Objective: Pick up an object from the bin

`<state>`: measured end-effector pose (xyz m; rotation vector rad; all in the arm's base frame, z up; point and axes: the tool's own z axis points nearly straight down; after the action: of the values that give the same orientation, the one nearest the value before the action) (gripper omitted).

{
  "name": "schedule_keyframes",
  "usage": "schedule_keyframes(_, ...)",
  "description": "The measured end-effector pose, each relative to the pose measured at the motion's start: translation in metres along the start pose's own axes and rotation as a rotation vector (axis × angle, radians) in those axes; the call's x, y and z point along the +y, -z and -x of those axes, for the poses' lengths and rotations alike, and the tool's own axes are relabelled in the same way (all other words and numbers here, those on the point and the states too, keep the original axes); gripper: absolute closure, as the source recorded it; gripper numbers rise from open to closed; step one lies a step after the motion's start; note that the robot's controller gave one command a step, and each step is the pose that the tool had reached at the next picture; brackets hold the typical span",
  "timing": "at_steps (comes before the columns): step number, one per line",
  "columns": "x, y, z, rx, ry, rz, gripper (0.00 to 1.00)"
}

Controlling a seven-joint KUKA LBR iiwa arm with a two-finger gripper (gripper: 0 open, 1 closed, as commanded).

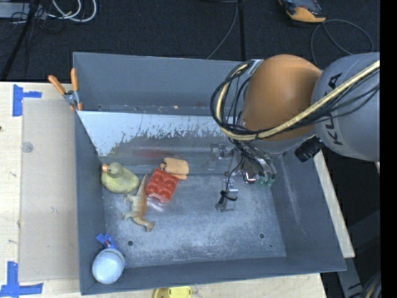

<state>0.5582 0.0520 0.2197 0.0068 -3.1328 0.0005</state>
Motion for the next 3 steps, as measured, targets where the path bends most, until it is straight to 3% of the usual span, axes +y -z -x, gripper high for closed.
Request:
schedule_keyframes(1,0.000,0.005,0.001,-0.007,-0.001,0.001,0.00)
schedule_keyframes(2,0.004,-0.042,0.004,-0.011,0.041,0.001,0.00)
schedule_keyframes(3,0.031,-0.081,0.026,-0.007,-0.039,0.001,0.00)
